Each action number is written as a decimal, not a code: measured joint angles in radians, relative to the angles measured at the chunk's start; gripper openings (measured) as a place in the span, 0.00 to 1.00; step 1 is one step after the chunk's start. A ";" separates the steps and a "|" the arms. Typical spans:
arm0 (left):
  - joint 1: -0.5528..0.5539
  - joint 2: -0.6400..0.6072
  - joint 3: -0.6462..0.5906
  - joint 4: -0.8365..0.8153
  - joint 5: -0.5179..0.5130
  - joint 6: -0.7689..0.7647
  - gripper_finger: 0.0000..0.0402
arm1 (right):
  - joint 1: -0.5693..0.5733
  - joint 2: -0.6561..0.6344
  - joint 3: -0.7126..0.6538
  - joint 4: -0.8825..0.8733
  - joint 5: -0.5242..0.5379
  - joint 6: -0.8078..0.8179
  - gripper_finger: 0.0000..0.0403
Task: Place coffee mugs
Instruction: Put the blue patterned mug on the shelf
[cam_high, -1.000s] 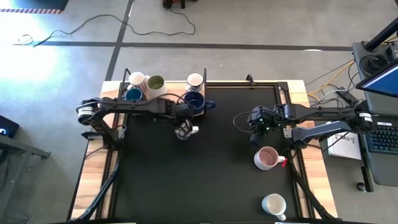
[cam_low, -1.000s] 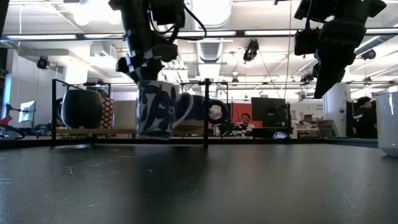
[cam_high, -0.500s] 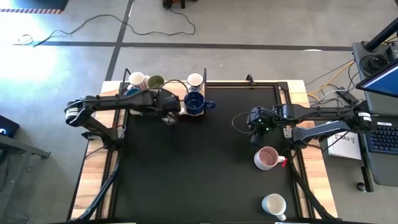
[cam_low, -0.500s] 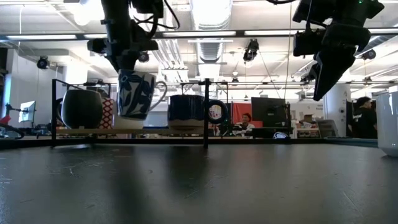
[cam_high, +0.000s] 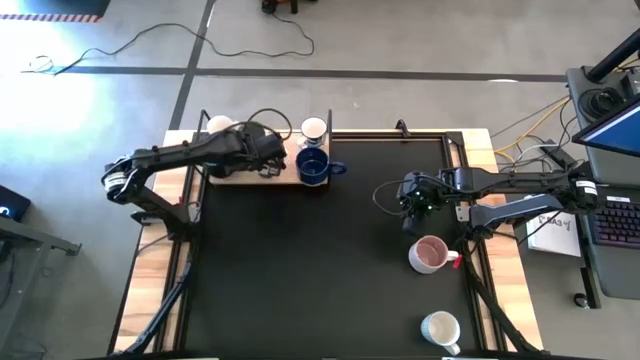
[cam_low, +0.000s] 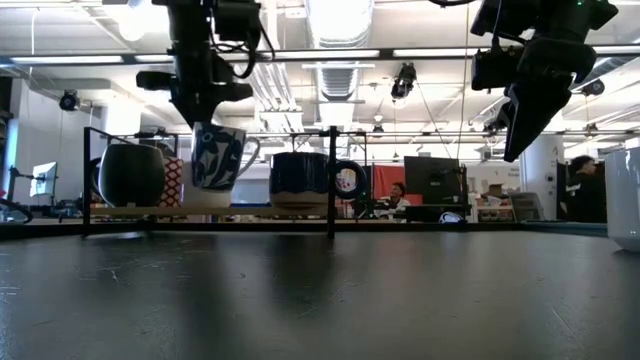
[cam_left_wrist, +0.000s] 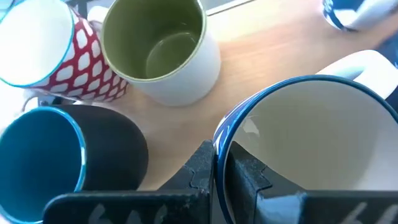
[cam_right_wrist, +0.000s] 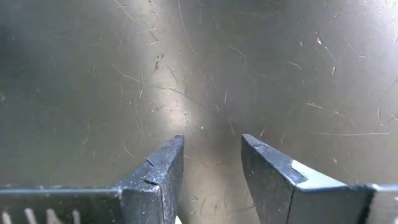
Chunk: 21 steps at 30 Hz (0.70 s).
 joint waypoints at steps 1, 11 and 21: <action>0.011 0.000 -0.005 0.011 0.000 -0.013 0.02 | 0.000 0.000 0.000 0.000 0.000 0.000 0.36; 0.086 0.001 -0.075 0.215 0.025 -0.069 0.02 | 0.000 0.000 0.000 0.000 0.000 0.000 0.36; 0.170 0.022 -0.076 0.266 0.090 -0.060 0.02 | 0.000 0.000 0.000 0.000 0.000 0.000 0.36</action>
